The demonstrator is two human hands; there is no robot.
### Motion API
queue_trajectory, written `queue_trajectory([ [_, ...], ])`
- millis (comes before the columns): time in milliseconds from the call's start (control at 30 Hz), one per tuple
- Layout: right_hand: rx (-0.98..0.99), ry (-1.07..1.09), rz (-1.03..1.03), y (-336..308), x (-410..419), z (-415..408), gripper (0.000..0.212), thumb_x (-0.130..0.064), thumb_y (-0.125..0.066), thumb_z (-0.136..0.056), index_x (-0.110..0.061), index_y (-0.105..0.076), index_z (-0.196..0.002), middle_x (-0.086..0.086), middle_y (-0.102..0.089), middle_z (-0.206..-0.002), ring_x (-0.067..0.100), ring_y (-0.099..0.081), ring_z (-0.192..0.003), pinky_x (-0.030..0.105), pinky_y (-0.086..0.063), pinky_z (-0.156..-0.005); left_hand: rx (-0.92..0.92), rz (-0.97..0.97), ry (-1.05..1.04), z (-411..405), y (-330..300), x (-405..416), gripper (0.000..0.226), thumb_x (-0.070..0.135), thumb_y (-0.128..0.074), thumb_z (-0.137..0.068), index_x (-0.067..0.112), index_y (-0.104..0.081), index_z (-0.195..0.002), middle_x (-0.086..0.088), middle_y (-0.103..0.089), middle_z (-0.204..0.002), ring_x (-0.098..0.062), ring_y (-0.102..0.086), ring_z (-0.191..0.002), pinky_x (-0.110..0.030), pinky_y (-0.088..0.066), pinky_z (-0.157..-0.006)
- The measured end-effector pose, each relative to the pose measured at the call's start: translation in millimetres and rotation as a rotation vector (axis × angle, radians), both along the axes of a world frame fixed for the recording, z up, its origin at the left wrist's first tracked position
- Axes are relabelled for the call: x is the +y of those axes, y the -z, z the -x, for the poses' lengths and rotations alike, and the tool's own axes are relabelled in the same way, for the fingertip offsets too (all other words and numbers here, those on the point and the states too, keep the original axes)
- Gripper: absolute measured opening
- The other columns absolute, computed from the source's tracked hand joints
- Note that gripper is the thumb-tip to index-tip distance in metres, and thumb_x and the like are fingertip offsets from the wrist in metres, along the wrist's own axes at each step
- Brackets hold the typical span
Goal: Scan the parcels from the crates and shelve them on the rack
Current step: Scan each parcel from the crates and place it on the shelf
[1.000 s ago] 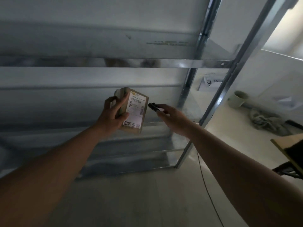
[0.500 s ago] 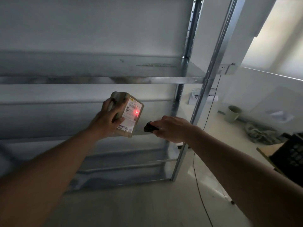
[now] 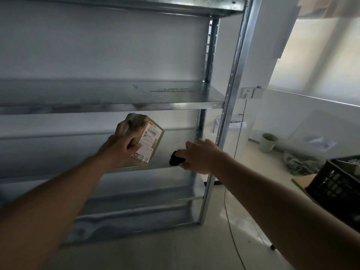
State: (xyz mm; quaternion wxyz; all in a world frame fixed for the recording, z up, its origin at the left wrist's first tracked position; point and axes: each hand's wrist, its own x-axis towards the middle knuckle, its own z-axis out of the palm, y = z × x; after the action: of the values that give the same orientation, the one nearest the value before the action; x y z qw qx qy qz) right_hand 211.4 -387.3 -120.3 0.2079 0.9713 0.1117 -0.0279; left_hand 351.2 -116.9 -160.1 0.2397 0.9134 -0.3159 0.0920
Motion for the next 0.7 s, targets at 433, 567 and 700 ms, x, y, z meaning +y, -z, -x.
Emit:
queue_trajectory([
  [433, -0.334, 0.277, -1.26, 1, 45, -38, 0.046, -0.043, -0.048, -0.112, -0.025, -0.05, -0.154, 0.002, -0.065, -0.118, 0.009, -0.059, -0.08, 0.026, -0.043, -0.065, 0.149, 0.448, 0.067, -1, -39, 20, 0.077, 0.022, -0.061, -0.105, 0.056, -0.018, -0.159, -0.006, -0.029, -0.156, -0.019, -0.027, -0.149, -0.041, -0.038, -0.12],
  [567, -0.459, 0.38, -1.693, -10, 80, -64, 0.045, -0.04, -0.047, -0.113, -0.024, -0.05, -0.155, 0.002, -0.065, -0.117, 0.019, -0.062, -0.094, 0.04, -0.052, -0.081, 0.087, 0.53, 0.142, -2, -53, 34, 0.075, 0.013, -0.057, -0.107, 0.048, -0.013, -0.158, 0.014, -0.037, -0.141, 0.034, -0.03, -0.121, -0.015, -0.045, -0.105],
  [700, -0.48, 0.365, -1.874, -21, 113, -78, 0.045, -0.038, -0.045, -0.114, -0.028, -0.045, -0.158, -0.002, -0.058, -0.139, 0.033, -0.06, -0.13, 0.055, -0.052, -0.111, 0.118, 0.553, 0.16, -4, -57, 52, 0.074, 0.02, -0.055, -0.109, 0.048, -0.011, -0.161, 0.019, -0.032, -0.146, 0.021, -0.031, -0.133, -0.019, -0.045, -0.11],
])
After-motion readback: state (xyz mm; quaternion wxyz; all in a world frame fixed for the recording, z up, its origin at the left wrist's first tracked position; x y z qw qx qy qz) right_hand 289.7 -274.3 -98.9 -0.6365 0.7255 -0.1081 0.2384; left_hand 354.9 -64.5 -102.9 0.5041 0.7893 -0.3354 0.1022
